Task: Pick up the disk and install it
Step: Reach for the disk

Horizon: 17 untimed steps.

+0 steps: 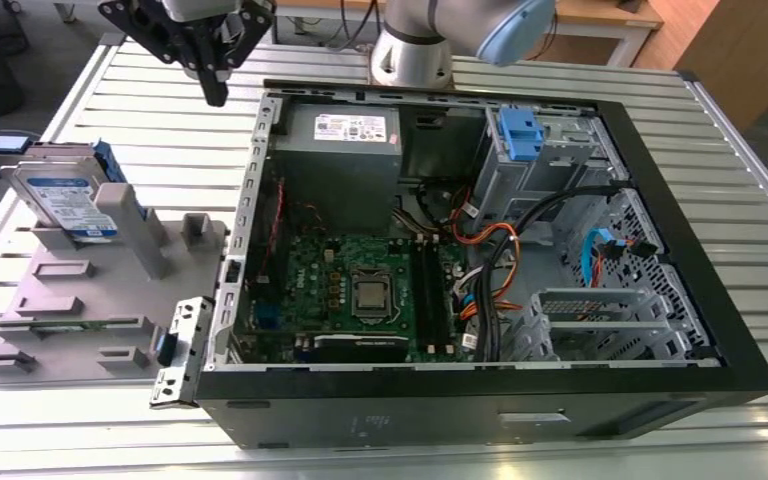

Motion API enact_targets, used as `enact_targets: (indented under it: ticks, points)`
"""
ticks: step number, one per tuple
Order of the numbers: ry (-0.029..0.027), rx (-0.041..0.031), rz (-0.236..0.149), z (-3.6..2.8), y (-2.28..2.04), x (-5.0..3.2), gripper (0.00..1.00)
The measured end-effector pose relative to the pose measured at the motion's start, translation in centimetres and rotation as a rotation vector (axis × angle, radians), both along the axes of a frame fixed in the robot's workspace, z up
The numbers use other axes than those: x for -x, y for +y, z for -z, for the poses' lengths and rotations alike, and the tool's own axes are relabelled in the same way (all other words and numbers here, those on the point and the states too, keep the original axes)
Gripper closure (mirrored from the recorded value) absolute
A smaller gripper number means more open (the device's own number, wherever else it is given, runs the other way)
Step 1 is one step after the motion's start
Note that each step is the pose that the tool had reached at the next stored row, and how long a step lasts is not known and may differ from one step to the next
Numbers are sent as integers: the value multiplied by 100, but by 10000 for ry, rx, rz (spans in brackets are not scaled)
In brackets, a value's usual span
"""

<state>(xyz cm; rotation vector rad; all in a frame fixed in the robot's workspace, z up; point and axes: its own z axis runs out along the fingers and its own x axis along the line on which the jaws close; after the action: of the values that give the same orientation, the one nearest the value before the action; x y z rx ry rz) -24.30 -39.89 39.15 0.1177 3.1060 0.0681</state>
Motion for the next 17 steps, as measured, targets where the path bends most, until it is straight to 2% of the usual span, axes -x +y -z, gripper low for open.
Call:
enact_targets:
  ticks: [10, 17]
  points:
    - [-42, 0, 0, 15, 0, 265, 89]
    - [-76, 1, 0, 41, 0, 540, 89]
